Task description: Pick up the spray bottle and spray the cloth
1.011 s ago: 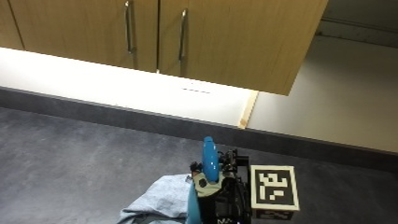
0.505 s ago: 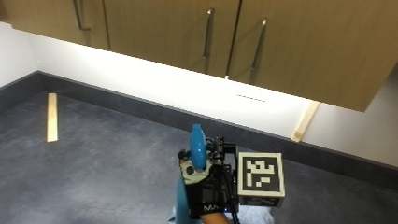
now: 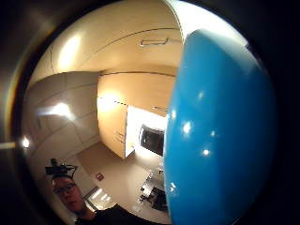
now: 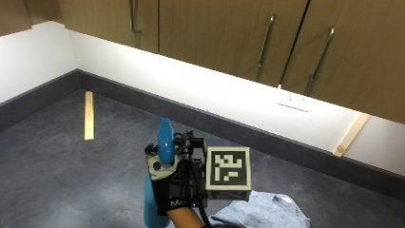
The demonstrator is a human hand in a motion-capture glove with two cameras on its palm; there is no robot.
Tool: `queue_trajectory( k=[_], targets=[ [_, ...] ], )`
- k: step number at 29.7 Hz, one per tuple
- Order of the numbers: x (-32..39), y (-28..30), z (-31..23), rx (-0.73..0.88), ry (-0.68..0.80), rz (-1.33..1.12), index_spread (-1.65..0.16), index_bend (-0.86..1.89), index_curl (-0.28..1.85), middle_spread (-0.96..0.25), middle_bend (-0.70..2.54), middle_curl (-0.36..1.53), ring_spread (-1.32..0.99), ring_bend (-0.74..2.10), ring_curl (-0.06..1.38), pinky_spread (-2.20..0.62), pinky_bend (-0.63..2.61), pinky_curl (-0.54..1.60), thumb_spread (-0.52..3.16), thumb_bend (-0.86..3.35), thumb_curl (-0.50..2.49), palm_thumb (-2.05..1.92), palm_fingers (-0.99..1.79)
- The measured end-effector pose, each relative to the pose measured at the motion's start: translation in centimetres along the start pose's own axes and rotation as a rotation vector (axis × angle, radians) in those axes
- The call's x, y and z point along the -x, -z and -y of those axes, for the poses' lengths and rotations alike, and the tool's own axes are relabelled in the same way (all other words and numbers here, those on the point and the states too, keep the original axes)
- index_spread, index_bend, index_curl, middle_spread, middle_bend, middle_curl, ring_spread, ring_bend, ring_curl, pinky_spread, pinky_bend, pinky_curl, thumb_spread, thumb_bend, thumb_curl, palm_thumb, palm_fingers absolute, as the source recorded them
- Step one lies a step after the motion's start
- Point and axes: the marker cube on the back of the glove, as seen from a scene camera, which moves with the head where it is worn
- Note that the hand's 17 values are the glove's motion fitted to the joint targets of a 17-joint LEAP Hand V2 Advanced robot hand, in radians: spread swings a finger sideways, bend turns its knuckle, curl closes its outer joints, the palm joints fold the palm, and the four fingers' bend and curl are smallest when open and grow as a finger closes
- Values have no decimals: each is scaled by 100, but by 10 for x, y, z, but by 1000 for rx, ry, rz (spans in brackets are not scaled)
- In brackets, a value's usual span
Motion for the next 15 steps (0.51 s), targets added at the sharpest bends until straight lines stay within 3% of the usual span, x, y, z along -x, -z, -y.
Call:
queue_trajectory(
  k=[15],
  targets=[
    [-104, 6, -31, -60, -50, -78, -18, 31, 67, -4, 40, 59, -12, 32, 51, 1, 17, 37, 53, -1, 78, 120, 113]
  ],
)
